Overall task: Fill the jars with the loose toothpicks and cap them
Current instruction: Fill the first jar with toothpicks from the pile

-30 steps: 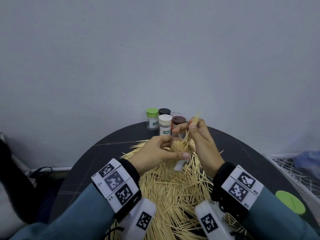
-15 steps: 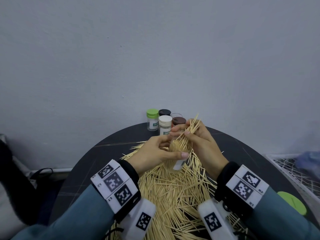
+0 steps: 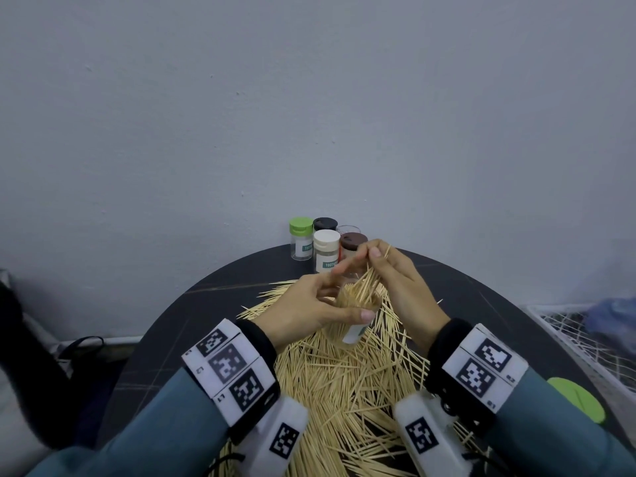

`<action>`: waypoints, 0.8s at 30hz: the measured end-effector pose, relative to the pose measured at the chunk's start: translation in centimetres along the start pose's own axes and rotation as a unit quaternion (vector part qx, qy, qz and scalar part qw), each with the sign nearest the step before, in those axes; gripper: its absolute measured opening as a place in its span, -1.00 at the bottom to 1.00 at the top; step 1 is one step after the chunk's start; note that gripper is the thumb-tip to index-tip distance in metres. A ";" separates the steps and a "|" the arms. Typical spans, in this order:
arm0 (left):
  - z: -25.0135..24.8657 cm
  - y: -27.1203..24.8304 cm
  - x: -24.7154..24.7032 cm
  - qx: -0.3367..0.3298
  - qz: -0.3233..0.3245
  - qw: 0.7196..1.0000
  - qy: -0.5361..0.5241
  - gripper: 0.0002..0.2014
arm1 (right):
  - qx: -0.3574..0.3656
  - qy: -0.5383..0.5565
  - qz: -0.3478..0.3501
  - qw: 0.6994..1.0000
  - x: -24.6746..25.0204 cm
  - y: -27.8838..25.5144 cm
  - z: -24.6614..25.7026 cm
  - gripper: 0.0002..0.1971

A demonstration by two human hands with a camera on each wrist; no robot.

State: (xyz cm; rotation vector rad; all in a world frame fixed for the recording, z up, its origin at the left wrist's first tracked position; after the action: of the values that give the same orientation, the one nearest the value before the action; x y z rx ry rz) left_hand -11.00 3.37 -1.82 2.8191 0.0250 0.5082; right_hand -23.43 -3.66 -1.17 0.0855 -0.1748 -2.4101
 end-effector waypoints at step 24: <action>0.1 0.1 0.0 0.027 -0.003 1.000 0.003 -0.69 | -0.032 -0.034 0.034 0.998 0.4 0.0 -0.7 -0.68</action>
State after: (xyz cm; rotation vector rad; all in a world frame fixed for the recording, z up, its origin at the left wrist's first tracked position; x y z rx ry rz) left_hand -10.93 3.27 -1.88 2.8691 0.0501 0.5208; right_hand -23.69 -4.00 -1.89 -0.0302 -0.1290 -2.3504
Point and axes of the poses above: each hand's wrist, its own y-axis towards the middle knuckle, its own x-axis out of the back of the hand, z = x × y, the point moved 1 cm from there along y, towards the middle knuckle, and after that the axes turned 15 degrees about -x, right-handed, at the moved point
